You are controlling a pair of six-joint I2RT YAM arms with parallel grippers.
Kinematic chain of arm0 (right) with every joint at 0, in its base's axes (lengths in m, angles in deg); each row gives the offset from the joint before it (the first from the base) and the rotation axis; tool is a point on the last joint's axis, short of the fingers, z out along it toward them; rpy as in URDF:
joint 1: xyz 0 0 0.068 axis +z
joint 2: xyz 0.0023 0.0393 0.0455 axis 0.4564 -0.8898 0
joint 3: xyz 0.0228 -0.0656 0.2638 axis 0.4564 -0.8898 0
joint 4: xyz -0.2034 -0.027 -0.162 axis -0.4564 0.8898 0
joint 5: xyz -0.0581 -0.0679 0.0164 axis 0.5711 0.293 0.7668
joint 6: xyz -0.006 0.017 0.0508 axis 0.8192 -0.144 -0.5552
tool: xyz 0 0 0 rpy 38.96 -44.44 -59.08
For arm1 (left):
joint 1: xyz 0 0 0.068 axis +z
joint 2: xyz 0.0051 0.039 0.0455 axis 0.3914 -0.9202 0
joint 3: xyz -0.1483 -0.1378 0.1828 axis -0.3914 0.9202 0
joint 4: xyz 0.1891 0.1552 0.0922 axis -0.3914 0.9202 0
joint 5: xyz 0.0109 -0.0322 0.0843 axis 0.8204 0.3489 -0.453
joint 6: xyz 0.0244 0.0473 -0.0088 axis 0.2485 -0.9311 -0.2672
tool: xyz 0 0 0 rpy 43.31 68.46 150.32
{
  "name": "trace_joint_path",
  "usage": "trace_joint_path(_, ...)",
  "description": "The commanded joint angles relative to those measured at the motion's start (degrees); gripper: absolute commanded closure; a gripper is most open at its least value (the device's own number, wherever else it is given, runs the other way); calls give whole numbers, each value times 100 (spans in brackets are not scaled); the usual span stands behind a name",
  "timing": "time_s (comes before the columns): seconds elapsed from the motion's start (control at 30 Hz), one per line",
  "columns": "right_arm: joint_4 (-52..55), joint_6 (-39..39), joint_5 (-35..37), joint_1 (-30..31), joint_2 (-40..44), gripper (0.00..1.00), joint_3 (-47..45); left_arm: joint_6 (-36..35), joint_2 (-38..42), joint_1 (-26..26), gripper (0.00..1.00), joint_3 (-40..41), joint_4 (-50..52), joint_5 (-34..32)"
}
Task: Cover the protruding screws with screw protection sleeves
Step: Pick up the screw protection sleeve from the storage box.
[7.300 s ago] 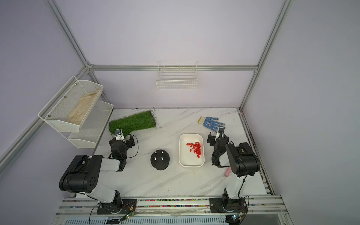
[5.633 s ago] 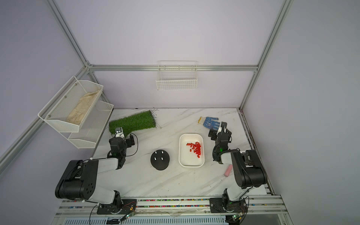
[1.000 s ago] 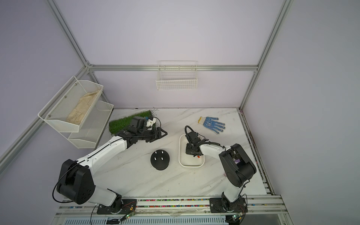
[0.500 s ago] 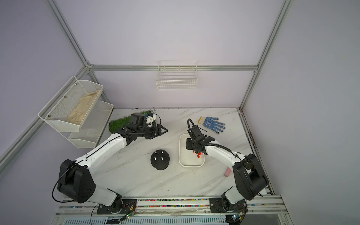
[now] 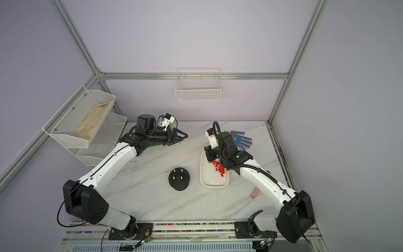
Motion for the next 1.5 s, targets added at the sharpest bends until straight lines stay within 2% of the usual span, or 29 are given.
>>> trace_joint_path(0.0,112,398,-601,35,118,88,273,-5,-25,7,41,-378,-72,935)
trace_joint_path(0.37,293,406,-1426,37,127,88,628,59,-188,-163,50,-350,-121,1537)
trace_joint_path(0.53,278,313,-1755,35,170,88,662,38,-218,-209,51,-332,-150,1497)
trace_joint_path(0.83,-118,-76,-2333,35,322,88,561,79,-306,-382,64,-298,-314,1602)
trace_joint_path(1.1,-164,-154,-2406,40,294,88,555,713,-122,-408,68,88,-1404,1836)
trace_joint_path(1.47,-207,-272,-2331,-34,420,88,558,629,-122,-408,65,230,-1431,1803)
